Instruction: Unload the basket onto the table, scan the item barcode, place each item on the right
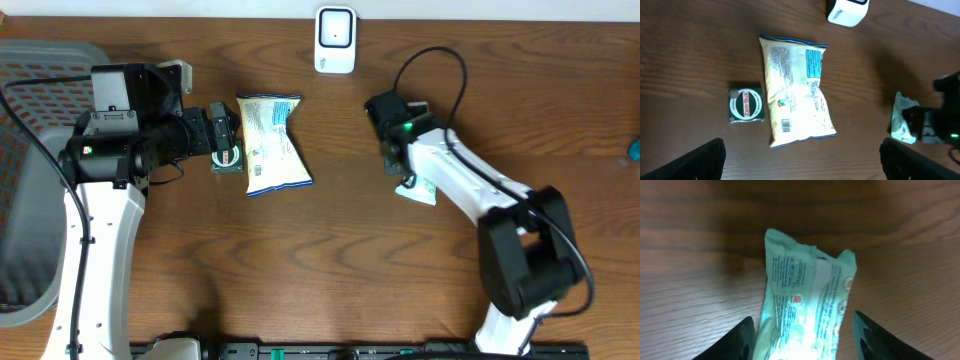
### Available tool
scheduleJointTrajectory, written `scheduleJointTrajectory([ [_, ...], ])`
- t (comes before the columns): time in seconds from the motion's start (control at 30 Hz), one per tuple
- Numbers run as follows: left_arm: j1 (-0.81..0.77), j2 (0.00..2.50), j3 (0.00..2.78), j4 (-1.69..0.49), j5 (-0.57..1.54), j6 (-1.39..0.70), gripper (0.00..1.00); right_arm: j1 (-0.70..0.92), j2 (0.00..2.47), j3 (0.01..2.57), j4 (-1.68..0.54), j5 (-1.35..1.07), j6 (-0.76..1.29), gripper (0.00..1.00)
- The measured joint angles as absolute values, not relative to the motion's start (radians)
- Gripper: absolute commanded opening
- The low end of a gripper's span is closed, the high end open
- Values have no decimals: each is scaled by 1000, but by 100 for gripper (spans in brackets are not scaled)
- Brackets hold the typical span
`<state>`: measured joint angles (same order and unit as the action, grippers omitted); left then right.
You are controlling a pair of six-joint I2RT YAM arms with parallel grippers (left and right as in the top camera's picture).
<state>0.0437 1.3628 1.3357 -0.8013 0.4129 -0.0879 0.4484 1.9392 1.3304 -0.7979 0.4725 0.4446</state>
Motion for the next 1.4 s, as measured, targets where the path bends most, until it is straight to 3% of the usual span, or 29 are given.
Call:
scheduleJointTrajectory([
  [0.23, 44, 1363, 1336, -801, 413, -88, 98, 454, 2046, 1332, -840, 545, 464, 69],
  [0.3, 44, 1363, 1336, -801, 413, -88, 98, 454, 2049, 1335, -850, 563, 465, 67],
  [0.33, 44, 1363, 1336, -801, 413, -88, 98, 454, 2052, 1337, -855, 570, 465, 59],
  [0.43, 44, 1363, 1336, -801, 413, -88, 97, 454, 2073, 1343, -863, 579, 467, 15],
  [0.5, 44, 1363, 1336, -801, 413, -88, 98, 454, 2096, 1344, -862, 603, 469, 2],
  [0.9, 44, 1363, 1336, -801, 413, -88, 98, 435, 2099, 1396, -896, 519, 442, 1],
  [1.4, 44, 1363, 1336, -801, 413, -88, 98, 310, 1988, 1524, -868, -352, 278, 1],
])
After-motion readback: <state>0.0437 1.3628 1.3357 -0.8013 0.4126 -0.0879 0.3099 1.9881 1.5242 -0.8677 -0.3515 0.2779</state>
